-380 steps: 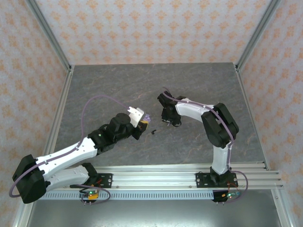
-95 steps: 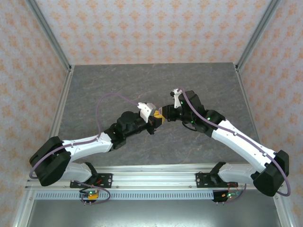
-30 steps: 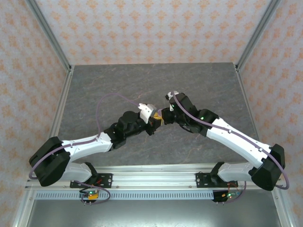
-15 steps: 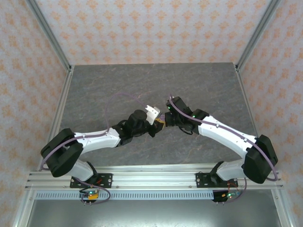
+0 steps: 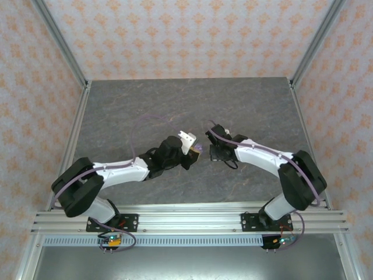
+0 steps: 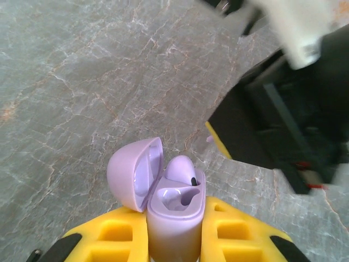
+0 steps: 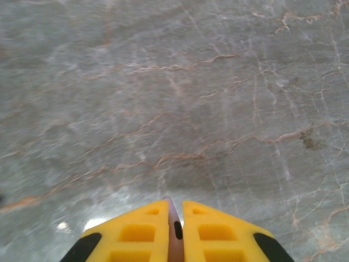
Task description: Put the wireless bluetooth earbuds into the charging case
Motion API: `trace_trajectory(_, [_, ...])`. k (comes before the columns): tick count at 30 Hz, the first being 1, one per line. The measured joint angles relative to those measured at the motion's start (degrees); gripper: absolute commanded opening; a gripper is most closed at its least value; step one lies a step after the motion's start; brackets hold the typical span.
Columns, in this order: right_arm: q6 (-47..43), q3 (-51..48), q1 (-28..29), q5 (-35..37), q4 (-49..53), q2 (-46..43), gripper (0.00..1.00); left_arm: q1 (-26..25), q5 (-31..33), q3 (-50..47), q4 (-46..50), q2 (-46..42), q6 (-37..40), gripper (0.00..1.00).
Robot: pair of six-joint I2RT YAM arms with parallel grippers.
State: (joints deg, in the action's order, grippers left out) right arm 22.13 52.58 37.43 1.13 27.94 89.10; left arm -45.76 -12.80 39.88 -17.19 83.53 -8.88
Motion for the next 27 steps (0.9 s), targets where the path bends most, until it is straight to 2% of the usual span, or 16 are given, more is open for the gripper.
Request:
trace_trajectory(4, [1.66,1.86,-0.15,2.38,1.18,4.66,0.17,0.00,0.00,-2.56,-0.31,-5.62,0.02,0.06])
trace_trajectory(7, [2.93,3.08,-0.15,3.17,1.81,6.80,0.29,0.00,-0.26,-5.92,-1.88,-9.53,0.42,0.06])
trace_trajectory(11, [3.52,3.63,-0.15,3.26,2.23,7.13,0.43,0.00,-1.62,-11.26,-6.34,-12.70,1.36,0.06])
trace_trajectory(14, [3.58,3.69,-0.15,3.06,2.51,6.38,0.46,0.00,-2.36,-14.84,-9.35,-14.62,1.57,0.06])
trace_trajectory(18, [3.02,3.91,-0.28,2.73,3.39,3.04,0.44,0.00,-4.07,-16.50,-11.89,-17.05,2.16,0.06])
trace_trajectory(22, [1.55,5.79,-1.92,2.10,5.07,1.53,0.28,0.00,-6.34,-16.79,-13.79,-19.89,2.80,0.06])
trace_trajectory(27, [-0.66,7.06,-4.50,0.87,7.76,3.13,0.18,0.00,-7.76,-17.07,-13.90,-24.33,3.02,0.06])
